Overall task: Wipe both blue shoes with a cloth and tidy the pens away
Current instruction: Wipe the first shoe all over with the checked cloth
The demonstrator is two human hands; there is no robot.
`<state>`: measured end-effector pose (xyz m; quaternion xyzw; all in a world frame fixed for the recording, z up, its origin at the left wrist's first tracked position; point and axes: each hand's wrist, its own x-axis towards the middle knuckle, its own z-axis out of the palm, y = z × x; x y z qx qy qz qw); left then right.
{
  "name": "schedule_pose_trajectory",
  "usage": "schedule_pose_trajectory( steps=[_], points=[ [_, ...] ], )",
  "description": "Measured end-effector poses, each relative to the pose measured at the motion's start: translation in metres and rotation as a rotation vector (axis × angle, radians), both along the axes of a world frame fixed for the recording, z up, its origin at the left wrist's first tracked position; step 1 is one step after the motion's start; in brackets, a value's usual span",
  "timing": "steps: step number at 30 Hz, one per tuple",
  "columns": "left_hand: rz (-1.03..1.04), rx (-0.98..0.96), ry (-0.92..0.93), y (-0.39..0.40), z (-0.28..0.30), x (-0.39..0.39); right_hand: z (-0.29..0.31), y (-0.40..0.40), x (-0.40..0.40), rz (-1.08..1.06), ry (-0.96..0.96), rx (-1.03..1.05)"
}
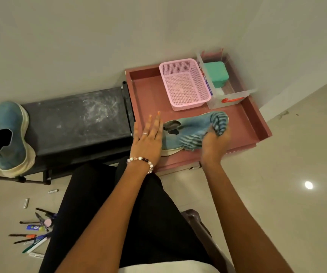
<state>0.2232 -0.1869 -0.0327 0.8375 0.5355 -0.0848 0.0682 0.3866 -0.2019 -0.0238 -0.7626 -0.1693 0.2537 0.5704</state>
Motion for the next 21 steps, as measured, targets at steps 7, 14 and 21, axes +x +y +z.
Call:
schedule_pose_trajectory(
  steps=[7, 14, 21],
  points=[
    [-0.178, -0.079, 0.261, 0.016, -0.004, -0.026, -0.059, -0.033, -0.048, 1.138, -0.885, -0.069],
    [-0.177, -0.15, 0.428, 0.024, -0.006, -0.017, -0.073, -0.05, -0.014, 1.159, -1.243, -0.186],
    [-0.191, -0.256, 0.36, 0.037, -0.014, -0.027, -0.039, -0.023, -0.1, 0.993, -0.633, -0.45]
  ],
)
